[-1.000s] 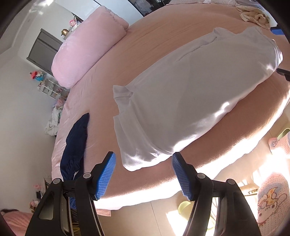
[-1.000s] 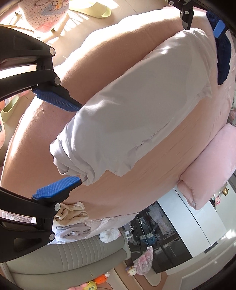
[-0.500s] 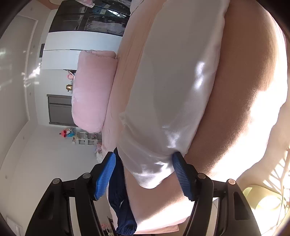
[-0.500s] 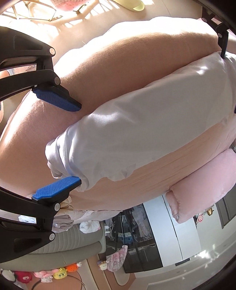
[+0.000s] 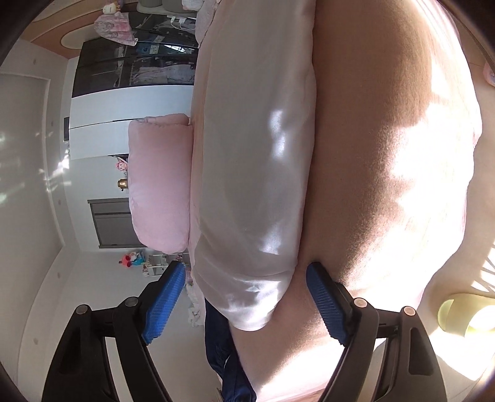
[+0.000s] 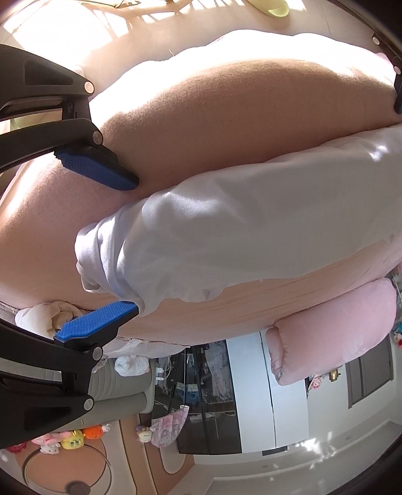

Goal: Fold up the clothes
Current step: 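Grasp the end of the white garment with both grippers and lift, then raise the held garment end with both grippers and swing it over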

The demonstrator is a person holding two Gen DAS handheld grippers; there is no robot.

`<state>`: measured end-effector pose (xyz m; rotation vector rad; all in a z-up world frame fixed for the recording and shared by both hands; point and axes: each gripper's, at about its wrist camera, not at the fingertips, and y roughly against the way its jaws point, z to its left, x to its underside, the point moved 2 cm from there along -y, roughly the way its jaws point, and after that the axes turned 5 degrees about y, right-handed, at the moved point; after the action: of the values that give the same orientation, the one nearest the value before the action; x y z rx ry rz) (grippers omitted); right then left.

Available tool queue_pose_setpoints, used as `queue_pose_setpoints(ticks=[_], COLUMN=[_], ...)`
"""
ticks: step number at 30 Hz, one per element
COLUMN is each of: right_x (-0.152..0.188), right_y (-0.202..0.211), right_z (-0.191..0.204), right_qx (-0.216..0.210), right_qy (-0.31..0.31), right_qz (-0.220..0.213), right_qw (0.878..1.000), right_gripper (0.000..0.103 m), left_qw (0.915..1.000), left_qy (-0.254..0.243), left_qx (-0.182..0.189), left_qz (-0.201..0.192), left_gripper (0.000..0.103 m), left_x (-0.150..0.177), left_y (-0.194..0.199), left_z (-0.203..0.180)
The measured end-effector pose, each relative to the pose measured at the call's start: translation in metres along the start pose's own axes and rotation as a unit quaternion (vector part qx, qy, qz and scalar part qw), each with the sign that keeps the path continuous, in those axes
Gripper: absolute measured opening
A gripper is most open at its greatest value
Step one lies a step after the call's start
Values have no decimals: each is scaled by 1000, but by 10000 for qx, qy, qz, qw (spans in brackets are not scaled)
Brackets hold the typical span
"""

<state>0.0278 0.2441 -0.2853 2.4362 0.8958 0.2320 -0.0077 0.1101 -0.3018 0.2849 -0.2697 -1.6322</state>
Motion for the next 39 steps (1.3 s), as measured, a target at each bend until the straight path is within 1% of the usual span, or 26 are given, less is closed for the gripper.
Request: queue_pose_setpoints(ticks=[1,2,3,4,5,7,8,9,11,13,14,16,18,23,24,27,29,31,33,36,38,39], right_x=[-1,-2,-2,-3,-4,-6,-6,-6,-6,-4,-2,-1,-1,0,2,9,11,9,5,2,2,3], right_y=[0,0,-1,-2,-4,-7,-9,-10,-14,-15,-16,-16,-17,-20,-22,-25,-26,-28,-27,-26,-27,-28], right_z=[2,3,4,3,3,1,1,1,0,0,0,0,0,-2,-3,-6,-7,-5,-3,-1,-2,-2], right_qx=[47,103,166,203,239,317,379,442,566,635,650,657,662,716,705,640,561,526,564,572,506,472], right_qy=[82,170,238,268,298,361,402,443,524,570,574,561,603,703,692,623,534,598,803,1027,1046,1043], right_qz=[-20,-42,-59,-59,-60,-60,-58,-56,-52,-114,-164,-235,-265,-148,-119,-47,-48,-31,-48,-111,-126,-137], right_qw=[10000,9998,9996,9994,9993,9988,9985,9980,9970,9963,9961,9960,9956,9948,9950,9960,9970,9968,9952,9930,9931,9933], right_gripper=[75,75,78,79,80,83,83,84,84,85,85,85,85,85,85,85,85,85,85,85,85,85], left_qw=[9999,9998,9995,9991,9987,9979,9973,9954,9869,9735,9692,9649,9662,9765,9770,9696,9659,9621,9585,9573,9573,9581], left_qy=[-100,-190,-266,-341,-414,-543,-627,-796,-1293,-1790,-1902,-1995,-2010,-1811,-1818,-2149,-2255,-2372,-2475,-2522,-2507,-2440], left_qx=[-14,-46,-99,-146,-179,-251,-324,-492,-925,-1341,-1427,-1525,-1436,-1050,-1008,-1092,-1172,-1238,-1253,-1237,-1246,-1263], left_qz=[-36,-90,-153,-208,-242,-231,-208,-205,-269,-475,-639,-764,-740,-509,-473,-411,-492,-530,-652,-689,-728,-812], left_gripper=[85,90,97,101,103,103,103,103,103,103,103,103,103,103,103,103,103,103,103,103,103,103], left_x=[-1,-1,-1,-2,-1,1,2,5,15,26,29,29,27,24,26,38,39,34,30,24,19,14], left_y=[-1,-1,-2,-2,-4,-8,-10,-13,-19,-26,-25,-24,-25,-37,-40,-51,-54,-53,-53,-53,-52,-49], left_z=[0,0,1,2,3,4,4,1,-9,-20,-23,-24,-20,-2,1,-1,-3,-4,-4,1,5,8])
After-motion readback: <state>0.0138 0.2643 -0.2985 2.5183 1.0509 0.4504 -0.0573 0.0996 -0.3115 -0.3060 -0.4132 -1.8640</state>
